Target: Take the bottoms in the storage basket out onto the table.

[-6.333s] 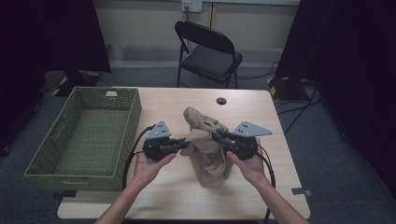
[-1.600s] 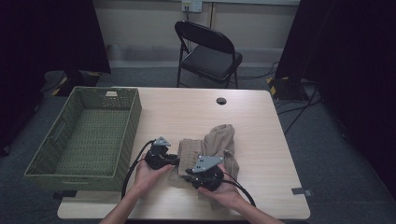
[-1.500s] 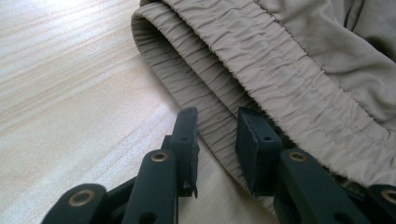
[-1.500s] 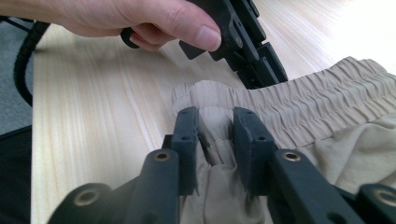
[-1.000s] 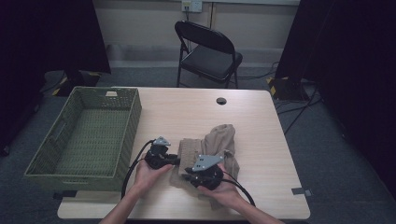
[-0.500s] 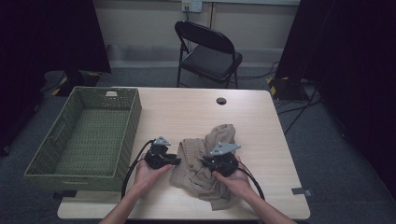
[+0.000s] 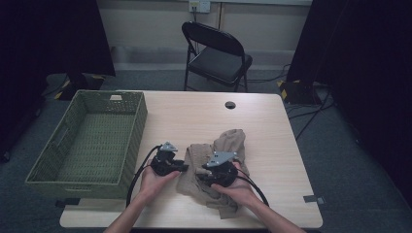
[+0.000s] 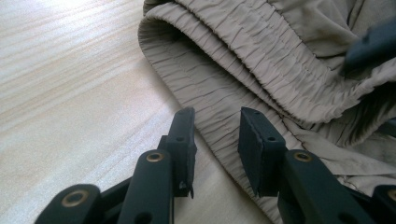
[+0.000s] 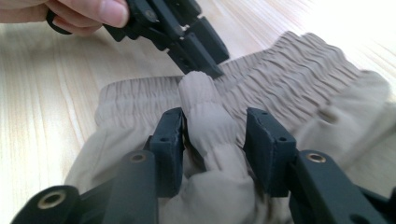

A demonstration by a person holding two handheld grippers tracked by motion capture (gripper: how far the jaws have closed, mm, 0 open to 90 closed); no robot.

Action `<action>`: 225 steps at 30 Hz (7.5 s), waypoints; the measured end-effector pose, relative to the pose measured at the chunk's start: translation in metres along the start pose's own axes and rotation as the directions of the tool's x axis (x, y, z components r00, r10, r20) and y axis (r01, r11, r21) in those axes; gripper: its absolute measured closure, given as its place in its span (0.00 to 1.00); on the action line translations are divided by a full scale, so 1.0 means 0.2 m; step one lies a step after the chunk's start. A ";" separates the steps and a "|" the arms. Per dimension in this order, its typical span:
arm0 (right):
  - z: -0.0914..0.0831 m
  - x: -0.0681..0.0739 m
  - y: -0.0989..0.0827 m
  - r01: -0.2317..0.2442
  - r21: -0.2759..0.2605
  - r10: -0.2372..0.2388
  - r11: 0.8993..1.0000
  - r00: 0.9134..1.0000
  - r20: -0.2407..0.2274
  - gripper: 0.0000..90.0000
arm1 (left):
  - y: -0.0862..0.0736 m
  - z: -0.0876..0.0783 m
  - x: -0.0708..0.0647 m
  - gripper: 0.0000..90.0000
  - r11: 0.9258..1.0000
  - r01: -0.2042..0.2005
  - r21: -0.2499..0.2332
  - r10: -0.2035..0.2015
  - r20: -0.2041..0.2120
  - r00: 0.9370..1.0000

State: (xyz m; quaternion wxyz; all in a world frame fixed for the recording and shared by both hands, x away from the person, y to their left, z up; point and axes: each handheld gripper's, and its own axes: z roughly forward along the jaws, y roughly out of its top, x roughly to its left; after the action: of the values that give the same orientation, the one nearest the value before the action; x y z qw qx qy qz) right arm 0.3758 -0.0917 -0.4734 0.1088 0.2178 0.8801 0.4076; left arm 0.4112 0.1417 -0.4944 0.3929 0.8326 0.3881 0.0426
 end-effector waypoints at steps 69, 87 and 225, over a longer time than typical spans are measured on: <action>-0.37 -0.27 -0.18 -0.194 -0.129 0.224 0.972 0.933 0.280 0.83 | 0.06 -0.23 0.02 0.94 0.991 -0.010 -0.131 0.002 -0.061 0.998; -0.33 -0.39 -0.38 -0.266 -0.012 0.253 0.964 0.900 0.354 0.83 | -0.01 -0.23 -0.02 0.63 0.992 0.029 -0.122 -0.032 -0.020 0.999; -0.83 -0.43 -0.09 -0.245 -0.441 0.402 0.864 0.863 0.307 0.87 | 0.14 -0.60 -0.03 0.87 0.875 0.004 -0.484 -0.031 -0.047 0.998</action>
State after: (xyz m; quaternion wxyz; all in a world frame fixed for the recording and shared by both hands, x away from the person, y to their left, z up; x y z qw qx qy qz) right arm 0.3846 -0.2530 -0.3793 0.2503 0.4157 0.6923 0.5342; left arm 0.3796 0.2015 -0.3919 0.5785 0.7029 0.3829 0.1569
